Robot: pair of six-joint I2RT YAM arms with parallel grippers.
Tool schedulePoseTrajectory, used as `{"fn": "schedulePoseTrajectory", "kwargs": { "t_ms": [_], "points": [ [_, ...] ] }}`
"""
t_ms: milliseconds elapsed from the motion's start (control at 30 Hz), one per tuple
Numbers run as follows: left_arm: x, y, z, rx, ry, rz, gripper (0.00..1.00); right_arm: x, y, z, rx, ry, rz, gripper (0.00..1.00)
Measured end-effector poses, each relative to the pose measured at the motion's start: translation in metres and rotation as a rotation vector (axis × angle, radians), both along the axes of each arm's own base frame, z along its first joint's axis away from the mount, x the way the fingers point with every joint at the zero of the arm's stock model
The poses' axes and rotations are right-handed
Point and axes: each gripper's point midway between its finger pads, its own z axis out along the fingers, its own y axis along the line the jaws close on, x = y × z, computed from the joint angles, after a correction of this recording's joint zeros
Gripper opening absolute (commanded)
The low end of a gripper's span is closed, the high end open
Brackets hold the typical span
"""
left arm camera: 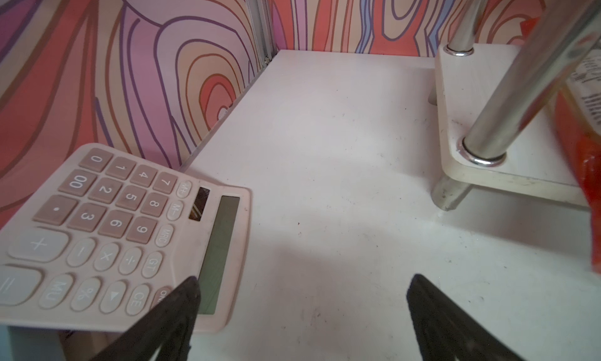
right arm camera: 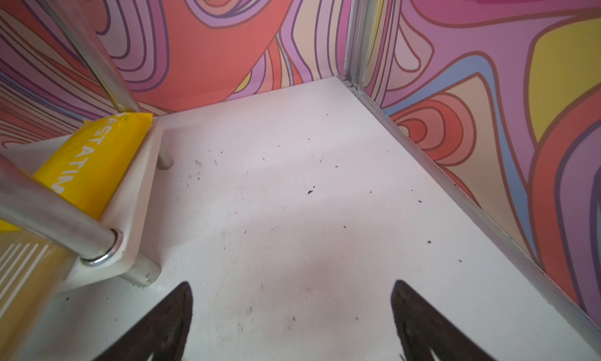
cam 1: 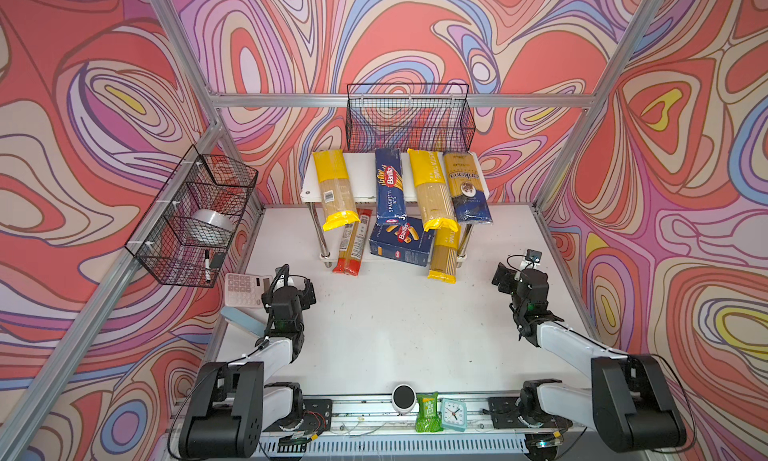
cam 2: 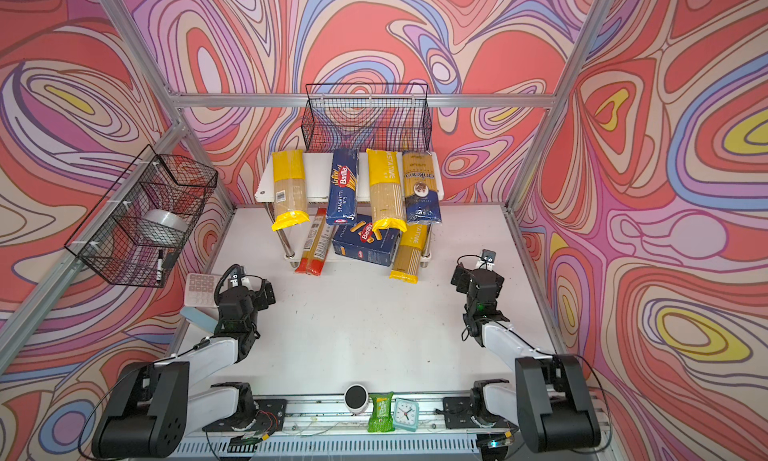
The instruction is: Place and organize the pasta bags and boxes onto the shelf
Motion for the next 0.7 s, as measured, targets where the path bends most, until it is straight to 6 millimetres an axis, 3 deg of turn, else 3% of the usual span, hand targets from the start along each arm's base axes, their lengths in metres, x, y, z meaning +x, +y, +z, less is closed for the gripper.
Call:
{"fn": "schedulePoseTrajectory", "kwargs": {
  "t_ms": [233,367,467,533,700],
  "points": [
    [0.021,-0.022,0.008,-0.068,-0.078,-0.135,1.00,0.007,-0.011,-0.029,0.010,-0.030,-0.013,0.98],
    [0.024,-0.030,-0.012,-0.088,-0.065,-0.181,1.00,0.015,-0.013,-0.017,0.004,-0.127,-0.017,0.98],
    [0.031,-0.037,-0.034,-0.107,0.015,-0.222,1.00,0.022,-0.010,-0.035,-0.004,-0.120,0.019,0.98],
    [0.043,-0.042,-0.026,-0.107,0.005,-0.254,1.00,0.026,-0.006,-0.047,-0.005,-0.071,0.046,0.98],
    [0.055,-0.043,-0.010,-0.102,-0.037,-0.265,1.00,0.058,0.013,-0.026,-0.020,-0.101,0.176,0.98]
  ]
}}
